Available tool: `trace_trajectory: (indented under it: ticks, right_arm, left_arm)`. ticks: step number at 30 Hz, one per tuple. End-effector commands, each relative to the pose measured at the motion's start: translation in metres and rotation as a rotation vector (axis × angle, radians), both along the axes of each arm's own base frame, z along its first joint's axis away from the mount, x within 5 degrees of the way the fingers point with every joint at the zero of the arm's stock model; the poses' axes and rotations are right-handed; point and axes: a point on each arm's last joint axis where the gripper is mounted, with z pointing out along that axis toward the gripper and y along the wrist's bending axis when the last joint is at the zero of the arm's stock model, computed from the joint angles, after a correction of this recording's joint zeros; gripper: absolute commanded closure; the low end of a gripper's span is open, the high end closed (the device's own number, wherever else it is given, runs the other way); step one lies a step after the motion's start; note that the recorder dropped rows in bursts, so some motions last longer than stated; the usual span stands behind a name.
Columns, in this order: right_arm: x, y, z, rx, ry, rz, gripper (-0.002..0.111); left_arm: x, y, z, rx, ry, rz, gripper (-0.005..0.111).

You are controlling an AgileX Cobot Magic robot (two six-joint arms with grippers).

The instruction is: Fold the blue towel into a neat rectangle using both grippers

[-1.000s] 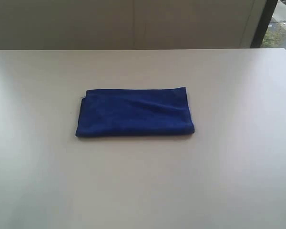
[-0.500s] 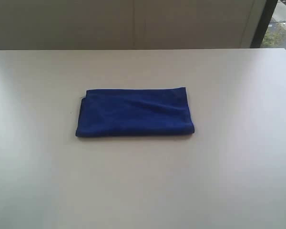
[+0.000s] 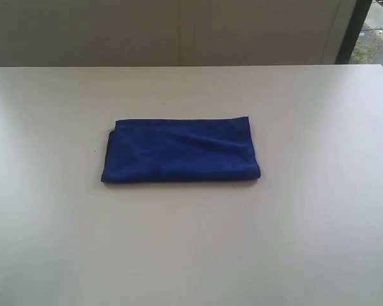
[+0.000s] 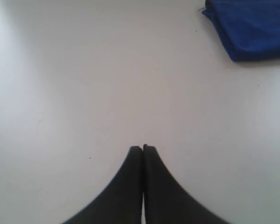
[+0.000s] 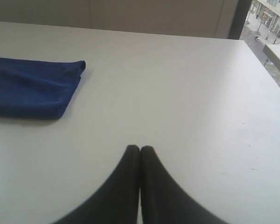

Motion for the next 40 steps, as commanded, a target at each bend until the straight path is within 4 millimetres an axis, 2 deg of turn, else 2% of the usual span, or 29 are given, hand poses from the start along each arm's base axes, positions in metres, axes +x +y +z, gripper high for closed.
trace_trajectory:
  ticks: [1, 13, 20, 40]
  right_arm:
    - [0.0, -0.001, 0.0, -0.015, -0.015, -0.004, 0.108]
    - [0.0, -0.001, 0.0, -0.015, -0.015, -0.004, 0.108]
    - [0.0, -0.001, 0.0, -0.015, -0.015, -0.004, 0.108]
    - [0.0, -0.001, 0.0, -0.015, -0.015, -0.004, 0.108]
  left_arm:
    - [0.0, 0.0, -0.003, -0.002, 0.007, 0.0, 0.107]
    - [0.0, 0.0, -0.002, -0.002, -0.007, 0.003, 0.107]
    - [0.005, 0.002, 0.009, -0.005, -0.14, 0.032, 0.107]
    - [0.005, 0.002, 0.009, -0.005, -0.14, 0.032, 0.107]
